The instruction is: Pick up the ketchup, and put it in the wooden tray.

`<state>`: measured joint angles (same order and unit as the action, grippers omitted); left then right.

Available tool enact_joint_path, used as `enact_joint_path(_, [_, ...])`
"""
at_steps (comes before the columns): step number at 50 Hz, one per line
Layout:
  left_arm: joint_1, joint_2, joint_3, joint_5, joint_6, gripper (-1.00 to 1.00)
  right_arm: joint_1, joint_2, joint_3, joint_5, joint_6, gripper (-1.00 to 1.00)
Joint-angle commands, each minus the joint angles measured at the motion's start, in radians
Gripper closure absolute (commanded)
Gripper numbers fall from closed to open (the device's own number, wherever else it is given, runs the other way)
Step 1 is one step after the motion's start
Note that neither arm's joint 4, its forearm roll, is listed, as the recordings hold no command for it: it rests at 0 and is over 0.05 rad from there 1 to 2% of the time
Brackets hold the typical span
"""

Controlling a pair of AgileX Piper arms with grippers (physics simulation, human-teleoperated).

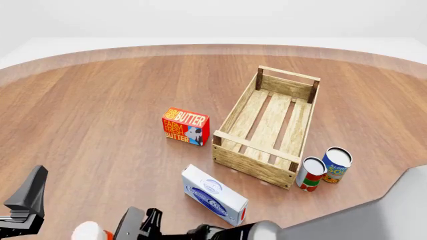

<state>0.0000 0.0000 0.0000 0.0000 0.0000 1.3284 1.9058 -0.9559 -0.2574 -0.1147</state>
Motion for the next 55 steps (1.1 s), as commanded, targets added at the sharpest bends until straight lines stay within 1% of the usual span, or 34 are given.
enact_joint_path(1, [0.0, 0.0, 0.0, 0.0, 0.0, -1.0, -0.079, -0.11, 0.077, 0.023, -0.006, 1.0])
enact_joint_path(2, [0.0, 0.0, 0.0, 0.0, 0.0, -1.0, -0.079, -0.11, 0.077, 0.023, -0.006, 1.0])
enact_joint_path(4, [0.0, 0.0, 0.0, 0.0, 0.0, -1.0, -0.089, -0.139, 0.072, 0.055, 0.0, 1.0])
enact_joint_path(6, [0.0, 0.0, 0.0, 0.0, 0.0, -1.0, -0.117, -0.181, 0.074, 0.083, -0.025, 1.0])
enact_joint_path(7, [0.0, 0.0, 0.0, 0.0, 0.0, -1.0, -0.157, -0.242, 0.034, 0.168, -0.057, 1.0])
enact_joint_path(12, [0.0, 0.0, 0.0, 0.0, 0.0, -1.0, -0.217, -0.276, -0.028, 0.244, -0.062, 1.0])
enact_joint_path(13, [0.0, 0.0, 0.0, 0.0, 0.0, -1.0, -0.417, -0.27, -0.261, 0.442, -0.073, 1.0])
enact_joint_path(14, [0.0, 0.0, 0.0, 0.0, 0.0, -1.0, -0.427, -0.273, -0.272, 0.452, -0.073, 1.0])
enact_joint_path(25, [0.0, 0.0, 0.0, 0.0, 0.0, -1.0, -0.466, -0.295, -0.324, 0.507, -0.086, 1.0])
enact_joint_path(29, [0.0, 0.0, 0.0, 0.0, 0.0, -1.0, -0.52, -0.319, -0.349, 0.531, -0.104, 1.0])
enact_joint_path(30, [0.0, 0.0, 0.0, 0.0, 0.0, -1.0, -0.52, -0.319, -0.349, 0.531, -0.104, 1.0])
enact_joint_path(31, [0.0, 0.0, 0.0, 0.0, 0.0, -1.0, -0.546, -0.325, -0.351, 0.535, -0.112, 1.0])
enact_joint_path(32, [0.0, 0.0, 0.0, 0.0, 0.0, -1.0, -0.546, -0.325, -0.351, 0.535, -0.112, 1.0])
enact_joint_path(35, [0.0, 0.0, 0.0, 0.0, 0.0, -1.0, -0.601, -0.34, -0.341, 0.525, -0.118, 1.0])
enact_joint_path(38, [0.0, 0.0, 0.0, 0.0, 0.0, -1.0, -0.658, -0.364, -0.31, 0.501, -0.141, 1.0])
enact_joint_path(39, [0.0, 0.0, 0.0, 0.0, 0.0, -1.0, -0.676, -0.365, -0.304, 0.497, -0.134, 1.0])
enact_joint_path(42, [0.0, 0.0, 0.0, 0.0, 0.0, -1.0, -0.714, -0.368, -0.29, 0.488, -0.136, 1.0])
enact_joint_path(44, [0.0, 0.0, 0.0, 0.0, 0.0, -1.0, -0.742, -0.374, -0.282, 0.483, -0.12, 1.0])
enact_joint_path(47, [0.0, 0.0, 0.0, 0.0, 0.0, -1.0, -0.799, -0.374, -0.263, 0.462, -0.131, 1.0])
enact_joint_path(48, [0.0, 0.0, 0.0, 0.0, 0.0, -1.0, -0.799, -0.374, -0.263, 0.462, -0.131, 1.0])
enact_joint_path(49, [0.0, 0.0, 0.0, 0.0, 0.0, -1.0, -0.819, -0.372, -0.258, 0.454, -0.119, 1.0])
enact_joint_path(51, [0.0, 0.0, 0.0, 0.0, 0.0, -1.0, -0.835, -0.371, -0.253, 0.449, -0.116, 1.0])
enact_joint_path(55, [0.0, 0.0, 0.0, 0.0, 0.0, -1.0, -0.882, -0.376, -0.227, 0.424, -0.121, 1.0])
